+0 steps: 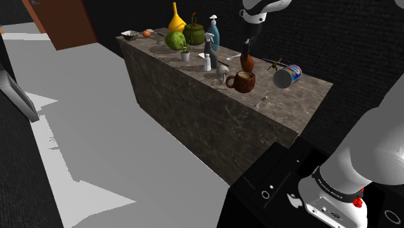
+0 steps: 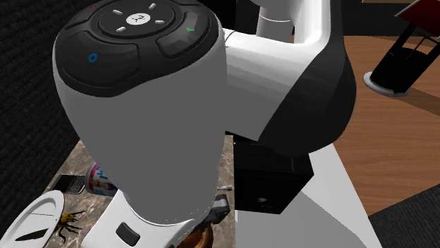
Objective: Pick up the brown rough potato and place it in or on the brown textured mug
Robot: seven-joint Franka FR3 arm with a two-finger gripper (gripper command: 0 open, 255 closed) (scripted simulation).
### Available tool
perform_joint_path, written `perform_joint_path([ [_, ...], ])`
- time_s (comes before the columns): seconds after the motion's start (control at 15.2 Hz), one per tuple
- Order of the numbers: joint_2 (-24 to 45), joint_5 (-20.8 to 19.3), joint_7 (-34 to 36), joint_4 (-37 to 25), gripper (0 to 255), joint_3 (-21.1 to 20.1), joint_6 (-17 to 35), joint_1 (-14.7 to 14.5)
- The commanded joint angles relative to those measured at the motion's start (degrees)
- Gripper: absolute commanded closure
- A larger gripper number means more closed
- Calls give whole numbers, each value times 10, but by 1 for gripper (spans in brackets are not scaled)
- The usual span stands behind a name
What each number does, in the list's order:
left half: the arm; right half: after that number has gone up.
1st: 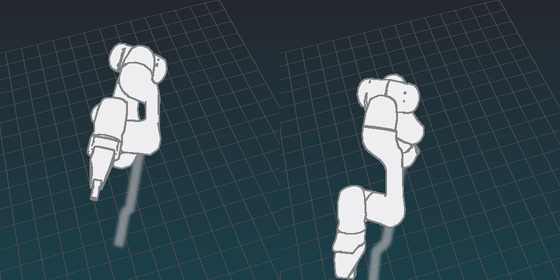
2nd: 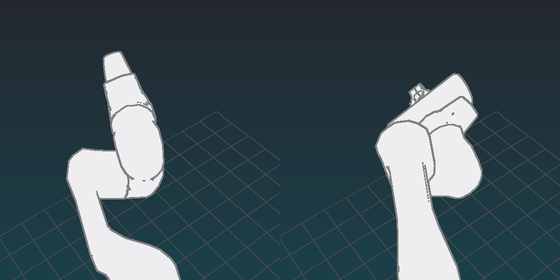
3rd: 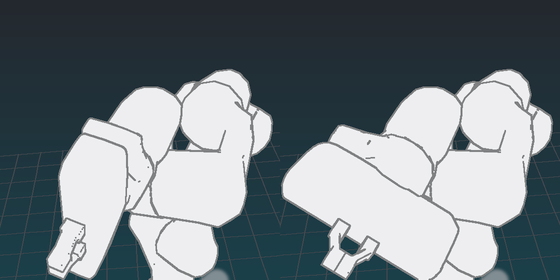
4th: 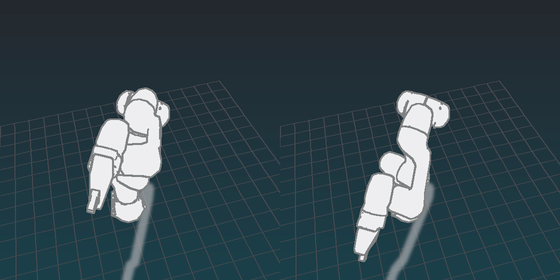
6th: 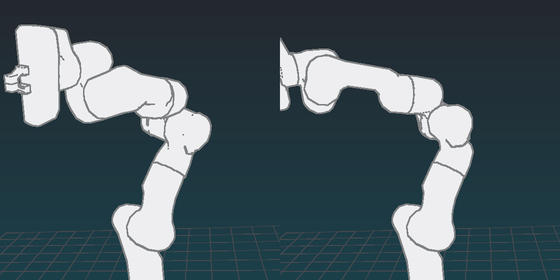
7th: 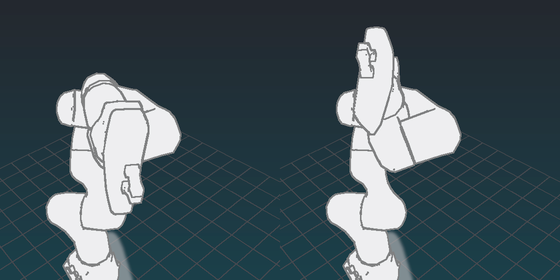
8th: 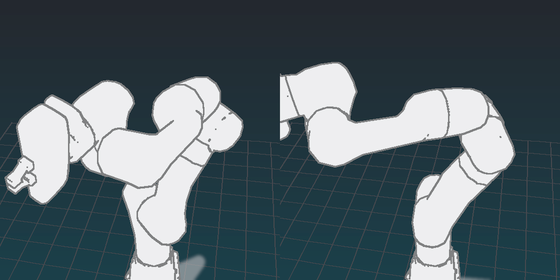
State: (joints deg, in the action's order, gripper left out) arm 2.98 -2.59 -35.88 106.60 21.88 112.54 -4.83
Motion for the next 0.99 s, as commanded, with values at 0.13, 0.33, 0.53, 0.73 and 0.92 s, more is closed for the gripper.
perform_joint_path([
  [0.13,6,2,3,23,255,-1,29,-1],
  [0.33,11,4,2,40,255,-1,51,0],
  [0.53,18,6,1,56,255,-1,73,1],
  [0.73,24,8,1,66,255,-1,88,1],
  [0.92,24,8,1,66,255,-1,88,1],
])
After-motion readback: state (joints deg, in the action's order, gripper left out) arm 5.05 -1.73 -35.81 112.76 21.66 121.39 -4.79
